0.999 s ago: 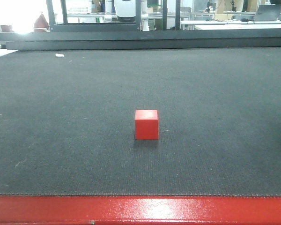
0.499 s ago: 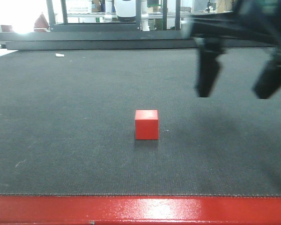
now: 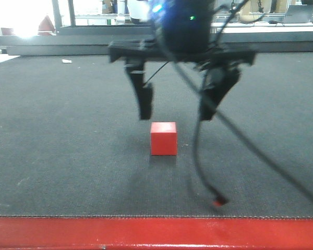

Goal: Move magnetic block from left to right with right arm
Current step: 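Lower the open right gripper around the red cube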

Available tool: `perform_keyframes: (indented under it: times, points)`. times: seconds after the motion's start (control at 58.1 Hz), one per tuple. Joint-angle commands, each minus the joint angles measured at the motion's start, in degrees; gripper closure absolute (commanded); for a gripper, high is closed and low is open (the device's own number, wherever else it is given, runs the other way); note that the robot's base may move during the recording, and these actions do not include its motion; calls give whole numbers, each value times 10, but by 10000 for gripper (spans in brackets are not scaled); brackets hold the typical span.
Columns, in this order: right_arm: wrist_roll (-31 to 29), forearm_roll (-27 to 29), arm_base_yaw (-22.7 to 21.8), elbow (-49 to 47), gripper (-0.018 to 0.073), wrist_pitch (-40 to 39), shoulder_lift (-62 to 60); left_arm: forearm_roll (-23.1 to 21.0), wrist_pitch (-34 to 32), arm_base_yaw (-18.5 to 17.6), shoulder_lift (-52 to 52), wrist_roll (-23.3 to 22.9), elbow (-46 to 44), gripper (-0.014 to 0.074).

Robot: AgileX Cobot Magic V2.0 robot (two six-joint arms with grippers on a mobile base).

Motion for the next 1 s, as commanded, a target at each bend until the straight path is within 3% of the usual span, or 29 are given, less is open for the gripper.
perform_keyframes:
  times: [0.0,0.31,0.981]
  points:
    - [2,16,1,-49,-62,6,-1,-4,-52,-4,-4,-2,4,713]
    - [32,11,1,-86,-62,13,51,-4,-52,-4,-4,-2,4,713]
    - [32,-14,-1,-86,-62,26,63,-4,-52,-4,-4,-2,4,713]
